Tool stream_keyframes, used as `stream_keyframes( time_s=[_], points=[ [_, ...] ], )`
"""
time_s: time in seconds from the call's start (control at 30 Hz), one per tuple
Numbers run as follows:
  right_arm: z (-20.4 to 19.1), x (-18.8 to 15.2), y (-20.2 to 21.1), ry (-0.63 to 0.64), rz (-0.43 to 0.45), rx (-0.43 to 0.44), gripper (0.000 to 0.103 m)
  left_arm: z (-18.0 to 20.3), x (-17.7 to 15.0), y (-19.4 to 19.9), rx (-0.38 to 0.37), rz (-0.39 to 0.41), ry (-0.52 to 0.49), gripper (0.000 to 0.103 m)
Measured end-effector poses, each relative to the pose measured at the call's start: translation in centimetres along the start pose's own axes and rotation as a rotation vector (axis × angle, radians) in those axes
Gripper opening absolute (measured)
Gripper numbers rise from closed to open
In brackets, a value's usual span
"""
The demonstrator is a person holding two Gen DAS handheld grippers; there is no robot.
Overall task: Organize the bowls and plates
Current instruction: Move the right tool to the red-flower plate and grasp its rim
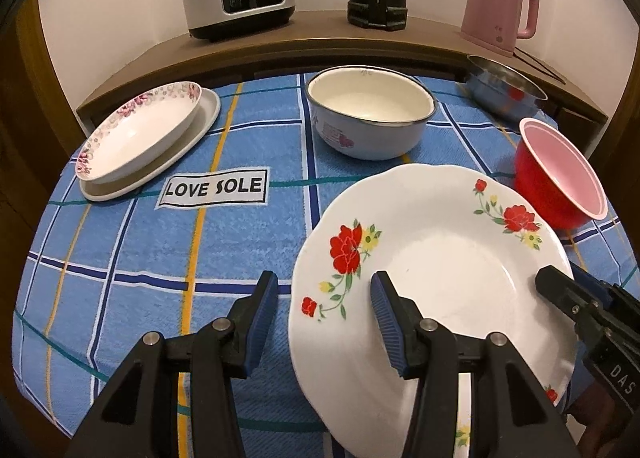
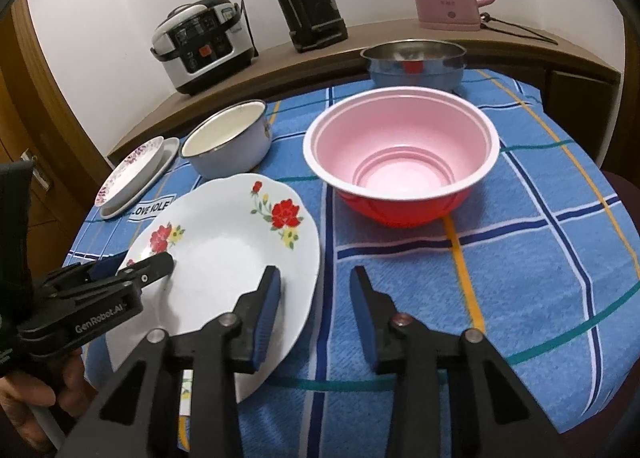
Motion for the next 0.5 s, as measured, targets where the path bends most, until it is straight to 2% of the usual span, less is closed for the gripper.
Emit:
stream_keyframes(
  time_s=[0.2,0.37,0.5],
  points=[
    [-0.04,0.05,-0.24,-0.002,-0.004,0.017,0.034,0.13,0.12,-0.23,-0.008,0.000,-0.001,0.051],
    [-0.17,0.03,-0.43,0.003,-0.005,0.043,0.026,0.05,0.08,-0.21,-0.015,0.002,0.010,0.051],
    [-0.25,0.01,-0.61,-0.002,-0.011,0.058,0.023,0.35,0.05,-0.24,-0.036,0.002,0.016,0.051]
  ],
)
Point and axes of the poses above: each gripper's, at about its wrist camera, not at the fingertips, and y roughly against the way its jaws point, z to its right, x to its top, the point moved 1 cm from there along -y, roughly the way its jaws point, and after that the axes turned 3 degrees about -x, right-handed, at the moved point
